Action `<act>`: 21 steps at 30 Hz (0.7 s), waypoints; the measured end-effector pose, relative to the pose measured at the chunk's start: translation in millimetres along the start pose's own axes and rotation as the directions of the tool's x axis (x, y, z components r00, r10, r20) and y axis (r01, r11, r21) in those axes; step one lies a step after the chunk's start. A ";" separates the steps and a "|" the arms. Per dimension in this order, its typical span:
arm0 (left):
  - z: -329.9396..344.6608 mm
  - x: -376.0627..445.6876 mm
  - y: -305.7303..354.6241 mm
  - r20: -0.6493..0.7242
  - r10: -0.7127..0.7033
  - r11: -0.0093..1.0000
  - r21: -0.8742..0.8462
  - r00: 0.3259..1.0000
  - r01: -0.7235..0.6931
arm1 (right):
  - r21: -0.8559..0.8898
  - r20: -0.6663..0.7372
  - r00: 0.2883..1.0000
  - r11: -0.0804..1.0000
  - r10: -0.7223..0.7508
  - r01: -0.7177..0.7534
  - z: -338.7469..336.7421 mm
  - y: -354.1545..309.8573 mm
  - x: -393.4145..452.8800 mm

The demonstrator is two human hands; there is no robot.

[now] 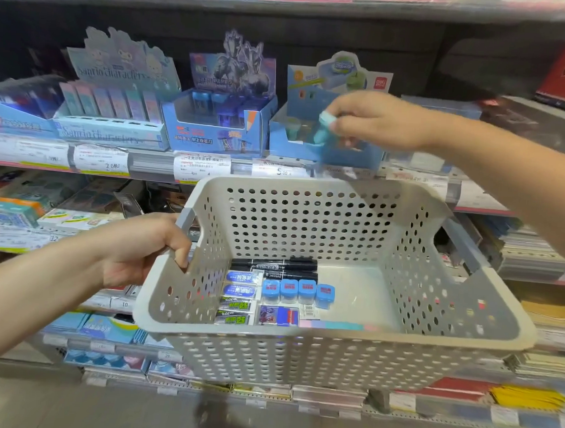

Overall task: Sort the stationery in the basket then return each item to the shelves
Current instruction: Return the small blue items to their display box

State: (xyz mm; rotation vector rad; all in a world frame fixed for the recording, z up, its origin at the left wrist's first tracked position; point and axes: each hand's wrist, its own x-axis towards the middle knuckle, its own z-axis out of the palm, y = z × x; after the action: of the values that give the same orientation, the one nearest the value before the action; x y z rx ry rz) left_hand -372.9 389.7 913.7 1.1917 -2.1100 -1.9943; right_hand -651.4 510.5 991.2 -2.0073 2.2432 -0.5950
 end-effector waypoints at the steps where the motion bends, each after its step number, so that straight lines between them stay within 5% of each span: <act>1: 0.4 -0.5 0.6 -0.003 0.000 1.000 0.002 1.000 0.000 | -0.056 -0.052 0.999 0.998 0.012 -0.015 -0.9 1.7 6.7; 8: 2.9 -3.2 4.2 -0.021 0.010 1.000 0.013 1.000 -0.009 | -0.302 -0.104 0.989 0.944 0.103 -0.130 6.3 12.1 33.0; 16: 4.6 -5.2 5.8 -0.007 0.020 1.000 0.004 1.000 -0.020 | -0.356 -0.011 0.999 0.933 0.045 -0.046 13.4 11.2 40.3; 21: 4.1 -6.8 7.0 -0.001 0.022 1.000 0.007 1.000 -0.022 | -0.311 -0.144 0.990 0.949 0.001 -0.046 20.5 20.8 38.5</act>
State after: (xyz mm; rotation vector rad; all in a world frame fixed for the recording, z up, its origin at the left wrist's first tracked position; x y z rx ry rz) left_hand -373.6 396.0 922.2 1.1653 -2.1216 -1.9784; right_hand -670.2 469.8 973.1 -2.1317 2.5861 -0.4111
